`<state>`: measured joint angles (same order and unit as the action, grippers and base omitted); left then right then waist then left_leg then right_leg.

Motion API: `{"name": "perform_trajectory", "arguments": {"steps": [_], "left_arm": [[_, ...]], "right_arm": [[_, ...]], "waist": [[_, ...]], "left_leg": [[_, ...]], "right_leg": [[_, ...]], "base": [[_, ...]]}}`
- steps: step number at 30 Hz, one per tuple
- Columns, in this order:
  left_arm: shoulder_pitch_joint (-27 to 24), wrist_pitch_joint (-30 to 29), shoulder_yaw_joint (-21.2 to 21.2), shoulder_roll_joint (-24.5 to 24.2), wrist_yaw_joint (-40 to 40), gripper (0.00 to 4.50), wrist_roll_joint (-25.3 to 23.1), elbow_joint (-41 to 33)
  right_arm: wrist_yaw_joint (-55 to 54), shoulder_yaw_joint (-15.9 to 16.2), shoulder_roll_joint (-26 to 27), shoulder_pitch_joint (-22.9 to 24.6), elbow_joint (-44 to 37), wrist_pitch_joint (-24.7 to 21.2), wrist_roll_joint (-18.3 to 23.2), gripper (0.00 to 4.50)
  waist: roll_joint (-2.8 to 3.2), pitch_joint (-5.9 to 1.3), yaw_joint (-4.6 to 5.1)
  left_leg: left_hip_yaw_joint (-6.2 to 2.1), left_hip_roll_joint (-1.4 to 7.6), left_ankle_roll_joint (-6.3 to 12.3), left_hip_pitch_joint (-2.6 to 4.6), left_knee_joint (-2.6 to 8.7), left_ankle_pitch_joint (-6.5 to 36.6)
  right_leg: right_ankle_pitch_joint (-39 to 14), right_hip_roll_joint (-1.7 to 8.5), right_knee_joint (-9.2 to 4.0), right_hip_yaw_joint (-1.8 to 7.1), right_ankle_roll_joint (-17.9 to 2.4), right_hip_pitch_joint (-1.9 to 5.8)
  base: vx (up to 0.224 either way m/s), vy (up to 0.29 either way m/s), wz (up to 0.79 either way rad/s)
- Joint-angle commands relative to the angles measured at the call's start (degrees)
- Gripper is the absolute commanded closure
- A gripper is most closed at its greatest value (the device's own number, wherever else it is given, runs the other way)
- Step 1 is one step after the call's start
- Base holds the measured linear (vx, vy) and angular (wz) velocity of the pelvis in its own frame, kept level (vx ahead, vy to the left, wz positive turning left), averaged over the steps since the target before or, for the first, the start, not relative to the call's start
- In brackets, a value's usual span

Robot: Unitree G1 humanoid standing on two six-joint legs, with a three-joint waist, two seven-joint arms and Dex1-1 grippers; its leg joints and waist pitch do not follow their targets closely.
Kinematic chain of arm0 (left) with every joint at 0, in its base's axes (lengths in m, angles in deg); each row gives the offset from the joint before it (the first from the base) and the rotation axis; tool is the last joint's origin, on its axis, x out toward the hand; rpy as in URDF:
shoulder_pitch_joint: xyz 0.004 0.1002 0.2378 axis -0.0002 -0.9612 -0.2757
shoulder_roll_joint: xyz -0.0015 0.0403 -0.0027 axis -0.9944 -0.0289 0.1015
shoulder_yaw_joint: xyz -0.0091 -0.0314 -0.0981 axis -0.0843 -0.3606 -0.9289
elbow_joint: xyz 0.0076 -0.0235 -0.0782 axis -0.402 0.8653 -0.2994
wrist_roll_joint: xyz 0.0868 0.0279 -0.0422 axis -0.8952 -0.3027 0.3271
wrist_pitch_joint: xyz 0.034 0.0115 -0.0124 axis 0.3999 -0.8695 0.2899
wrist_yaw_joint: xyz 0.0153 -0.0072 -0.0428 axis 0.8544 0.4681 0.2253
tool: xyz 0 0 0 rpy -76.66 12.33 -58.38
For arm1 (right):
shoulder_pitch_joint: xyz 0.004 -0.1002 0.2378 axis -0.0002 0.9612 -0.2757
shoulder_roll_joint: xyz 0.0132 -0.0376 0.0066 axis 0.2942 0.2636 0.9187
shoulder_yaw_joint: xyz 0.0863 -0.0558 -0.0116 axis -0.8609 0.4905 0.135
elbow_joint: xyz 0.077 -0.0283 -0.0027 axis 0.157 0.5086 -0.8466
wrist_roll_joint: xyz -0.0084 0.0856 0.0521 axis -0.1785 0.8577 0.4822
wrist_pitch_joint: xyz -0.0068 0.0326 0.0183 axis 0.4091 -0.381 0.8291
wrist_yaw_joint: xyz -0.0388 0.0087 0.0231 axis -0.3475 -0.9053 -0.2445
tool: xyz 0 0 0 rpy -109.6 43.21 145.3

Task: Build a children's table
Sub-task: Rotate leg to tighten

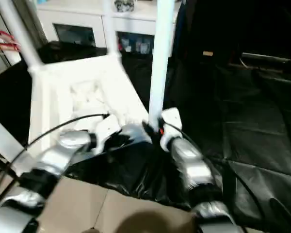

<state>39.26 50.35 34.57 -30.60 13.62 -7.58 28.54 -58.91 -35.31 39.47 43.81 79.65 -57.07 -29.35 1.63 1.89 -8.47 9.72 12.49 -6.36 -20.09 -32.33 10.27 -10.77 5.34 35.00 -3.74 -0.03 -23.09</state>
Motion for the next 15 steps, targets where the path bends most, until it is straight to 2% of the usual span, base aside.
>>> {"name": "perform_trajectory", "arguments": {"steps": [1, 4, 8, 10, 15], "left_arm": [[2.11, 0.32, 1.79, 3.92, 2.79, 4.5, 0.19, 0.49], [2.21, 0.78, 2.07, 3.66, 2.17, 4.5, 0.13, 0.55], [1.81, 1.98, 1.57, 1.82, -2.36, 4.5, 1.91, -0.49], [1.58, 2.87, 1.53, 0.67, -3.94, 4.5, 2.1, -0.89], [0.18, 2.82, 1.14, -2.98, -10.52, 4.5, 3.92, -3.17]], "right_arm": [[2.43, 4.37, 4.27, 0.56, 2.85, -0.2, -1.81, 1.24], [4.77, 3.83, 3.48, 1.1, 1.6, 0.03, -0.71, 1.04], [9.83, 4.54, 0.35, 1.77, -0.01, 0.19, 0.08, 0.72], [12.78, 4.8, -1.02, 1.83, -0.03, 0.71, 0.39, 0.72], [24.07, 5.45, -5.04, 2.48, -1.91, 2.19, 2.31, 0.72]], "waist": [[-0.11, -3.1, 0.15], [-0.15, -3.06, 0.06], [-0.32, -3.0, -0.06], [-0.53, -3.04, -0.01], [-0.46, -3.23, -0.08]], "left_leg": [[0.19, 0.06, 0.06, -0.26, 3.65, 12.78], [0.18, 0.03, 0.71, -0.29, 3.67, 12.97], [0.17, 0.03, 1.36, -0.35, 3.76, 14.09], [0.13, 0.05, 1.67, -0.47, 3.72, 13.17], [0.17, 0.17, 2.91, -0.63, 3.41, 11.36]], "right_leg": [[-12.01, 2.42, -4.46, 2.06, -8.86, 2.66], [-10.01, 2.34, -4.29, 2.03, -9.4, 2.84], [-12.07, 2.49, -4.54, 2.02, -9.06, 2.94], [-11.05, 2.47, -4.39, 2.0, -9.29, 3.02], [-6.89, 2.44, -3.84, 1.9, -11.01, 3.21]], "base": [[0.0, 0.0, 0.0], [0.0, 0.0, 0.0], [0.0, 0.0, 0.0], [0.0, 0.0, 0.0], [0.0, 0.0, 0.0]]}}
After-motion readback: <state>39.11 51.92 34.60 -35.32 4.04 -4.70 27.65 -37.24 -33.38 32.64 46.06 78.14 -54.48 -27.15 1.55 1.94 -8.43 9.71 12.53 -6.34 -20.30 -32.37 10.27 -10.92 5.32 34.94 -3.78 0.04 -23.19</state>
